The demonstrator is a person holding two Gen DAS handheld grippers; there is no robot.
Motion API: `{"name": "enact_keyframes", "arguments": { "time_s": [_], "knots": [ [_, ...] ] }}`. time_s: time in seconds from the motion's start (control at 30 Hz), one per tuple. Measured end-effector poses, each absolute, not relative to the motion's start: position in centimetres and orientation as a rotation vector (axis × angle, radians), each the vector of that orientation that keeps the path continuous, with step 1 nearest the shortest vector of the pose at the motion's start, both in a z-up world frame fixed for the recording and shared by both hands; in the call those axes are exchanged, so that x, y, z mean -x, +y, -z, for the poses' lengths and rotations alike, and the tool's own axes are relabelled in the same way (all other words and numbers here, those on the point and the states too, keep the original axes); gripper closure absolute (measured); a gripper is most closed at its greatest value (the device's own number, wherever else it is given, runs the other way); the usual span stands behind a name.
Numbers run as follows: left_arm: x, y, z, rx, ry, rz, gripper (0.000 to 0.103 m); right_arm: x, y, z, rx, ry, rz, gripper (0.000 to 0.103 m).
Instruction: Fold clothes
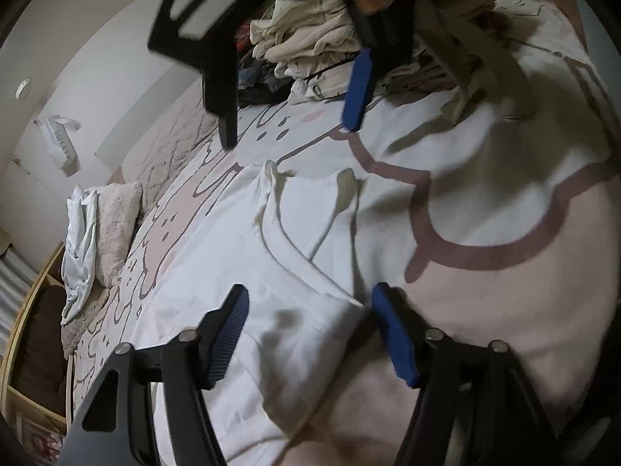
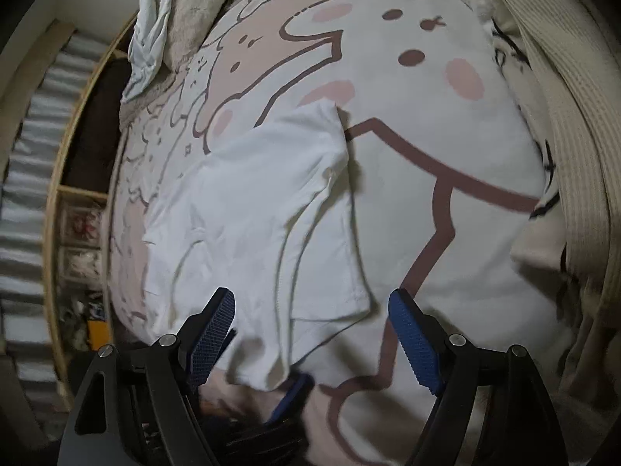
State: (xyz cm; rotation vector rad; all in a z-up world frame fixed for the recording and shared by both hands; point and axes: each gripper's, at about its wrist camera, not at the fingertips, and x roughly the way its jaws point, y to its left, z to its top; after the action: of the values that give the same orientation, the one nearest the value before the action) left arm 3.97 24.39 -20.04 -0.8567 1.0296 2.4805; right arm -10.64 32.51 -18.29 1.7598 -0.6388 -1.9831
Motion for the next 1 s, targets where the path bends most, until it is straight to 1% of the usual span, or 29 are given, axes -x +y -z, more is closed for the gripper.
{"name": "enact_keyframes", "arguments": {
  "time_s": [0.03,0.07,0.1,0.13,0.27,0.4,0.47,0.5,0.53,0.57,0.6,0.67,0.7,0.73,0.77,0.8,0.83,0.87,0.9,0.93,0.97,1.0],
  "knots": [
    [-3.6,24.4,20.2,0.873,1.028,-2.478,0.071,10.4,32.7,18.3,-1.77,-0.655,1.985,0.021],
    [-3.1,24.2,20.3,0.901,1.011,-2.472,0.086,10.1,33.0,18.3,-1.781,-0.671,1.987,0.021],
    [-2.8,24.0,20.2,0.929,0.973,-2.47,0.089,9.8,33.2,18.3,-1.795,-0.698,1.983,0.021],
    [-2.4,23.7,20.0,0.957,0.926,-2.466,0.089,9.4,33.5,18.5,-1.812,-0.752,1.967,0.021],
    [-0.9,21.5,18.6,1.074,0.623,-2.437,0.089,8.0,34.3,20.2,-1.851,-1.031,1.85,0.021],
    [0.5,19.0,17.6,1.158,0.29,-2.393,0.089,6.9,32.6,22.0,-1.855,-1.184,1.693,0.022],
    [0.7,18.4,17.2,1.149,0.212,-2.386,0.089,6.9,31.6,23.2,-1.862,-1.242,1.624,0.022],
    [0.6,18.3,17.1,1.133,0.207,-2.382,0.089,6.9,31.2,23.6,-1.869,-1.254,1.616,0.022],
    [0.5,18.2,17.0,1.117,0.203,-2.379,0.089,7.1,30.9,24.0,-1.871,-1.263,1.616,0.025],
    [0.3,18.2,16.9,1.102,0.2,-2.374,0.089,7.3,30.6,24.4,-1.871,-1.271,1.607,0.037],
    [0.1,18.4,16.8,1.089,0.203,-2.368,0.089,7.5,30.4,24.9,-1.867,-1.287,1.586,0.043],
    [-0.5,18.7,16.6,1.061,0.215,-2.358,0.089,7.9,29.9,25.8,-1.859,-1.322,1.534,0.067],
    [-0.9,18.8,16.5,1.042,0.243,-2.366,0.09,8.0,29.7,26.0,-1.862,-1.316,1.527,0.071],
    [-1.0,18.8,16.4,1.029,0.267,-2.381,0.09,8.1,29.5,25.9,-1.861,-1.296,1.538,0.079],
    [-1.1,18.8,16.2,1.016,0.291,-2.395,0.089,8.1,29.4,25.7,-1.859,-1.272,1.554,0.084],
    [-1.3,18.9,16.1,1.001,0.318,-2.409,0.09,8.1,29.4,25.3,-1.851,-1.253,1.571,0.086],
    [-1.6,19.1,16.2,0.986,0.356,-2.423,0.089,8.2,29.3,24.9,-1.842,-1.24,1.585,0.093],
    [-2.0,19.3,16.2,0.97,0.395,-2.437,0.083,8.2,29.3,24.5,-1.834,-1.228,1.598,0.095],
    [-2.3,19.5,16.3,0.954,0.433,-2.45,0.075,8.2,29.2,24.3,-1.826,-1.22,1.607,0.095],
    [-2.6,19.6,16.3,0.938,0.472,-2.462,0.055,8.2,29.2,24.1,-1.823,-1.212,1.615,0.095],
    [-3.0,19.8,16.3,0.921,0.511,-2.474,0.045,8.2,29.1,23.9,-1.821,-1.204,1.623,0.095],
    [-3.3,20.0,16.4,0.904,0.55,-2.485,0.045,8.4,28.8,23.9,-1.82,-1.2,1.627,0.095]
  ]
}}
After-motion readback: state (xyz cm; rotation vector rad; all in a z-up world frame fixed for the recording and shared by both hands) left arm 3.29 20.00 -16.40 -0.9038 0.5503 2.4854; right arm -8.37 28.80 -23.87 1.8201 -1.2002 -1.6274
